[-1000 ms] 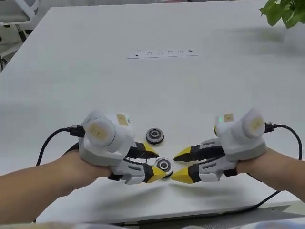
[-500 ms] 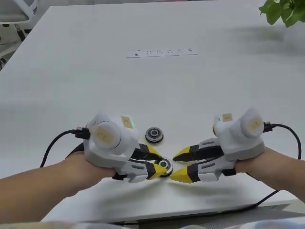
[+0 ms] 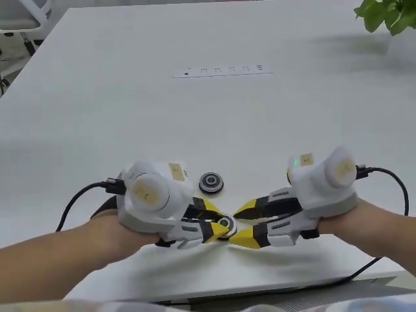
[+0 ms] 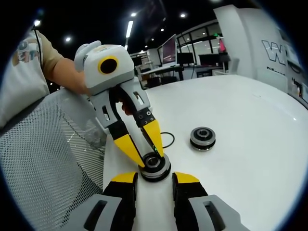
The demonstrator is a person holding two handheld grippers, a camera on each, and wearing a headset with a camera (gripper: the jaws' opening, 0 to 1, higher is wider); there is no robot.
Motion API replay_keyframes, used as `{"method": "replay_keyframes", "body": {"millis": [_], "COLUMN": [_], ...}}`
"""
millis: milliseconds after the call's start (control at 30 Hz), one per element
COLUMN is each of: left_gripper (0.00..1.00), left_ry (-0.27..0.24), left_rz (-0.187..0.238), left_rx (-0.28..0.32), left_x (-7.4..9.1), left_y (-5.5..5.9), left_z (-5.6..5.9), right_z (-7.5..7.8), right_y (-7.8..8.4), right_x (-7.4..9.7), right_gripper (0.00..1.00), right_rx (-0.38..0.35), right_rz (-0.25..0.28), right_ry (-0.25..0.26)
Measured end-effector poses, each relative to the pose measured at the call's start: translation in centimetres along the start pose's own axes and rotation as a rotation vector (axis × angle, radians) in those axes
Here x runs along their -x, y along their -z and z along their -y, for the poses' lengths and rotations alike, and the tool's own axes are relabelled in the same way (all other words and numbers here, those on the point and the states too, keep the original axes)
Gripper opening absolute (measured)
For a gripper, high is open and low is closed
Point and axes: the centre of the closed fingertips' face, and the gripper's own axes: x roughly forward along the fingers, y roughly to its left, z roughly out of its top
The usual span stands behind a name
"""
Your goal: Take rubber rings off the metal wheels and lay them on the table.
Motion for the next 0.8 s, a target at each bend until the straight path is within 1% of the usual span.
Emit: {"method": "replay_keyframes", "body": {"millis": [300, 333, 467, 700, 800], "left_gripper": [0.14, 0.14, 0.14, 0.13, 0.13], "left_ry": [-0.009, -0.009, -0.011, -0.014, -0.018], "left_rz": [0.006, 0.008, 0.012, 0.019, 0.021], "left_rx": [0.005, 0.006, 0.011, 0.02, 0.019], "left_x": [0.06, 0.08, 0.1, 0.14, 0.15], "left_y": [0.0, -0.01, 0.0, 0.01, 0.0], "left_z": [0.01, 0.01, 0.05, 0.02, 0.03], "right_z": [0.04, 0.13, 0.11, 0.12, 0.08], "right_y": [0.16, 0.08, 0.22, 0.32, 0.42], "right_x": [-0.17, -0.19, -0.02, 0.2, 0.42], "right_gripper": [0.21, 0.21, 0.19, 0.16, 0.13], "right_rx": [0.033, 0.046, 0.069, 0.064, 0.077], "right_rz": [-0.013, -0.008, -0.02, -0.021, -0.021], "right_ry": [0.004, 0.014, 0.019, 0.027, 0.032]}}
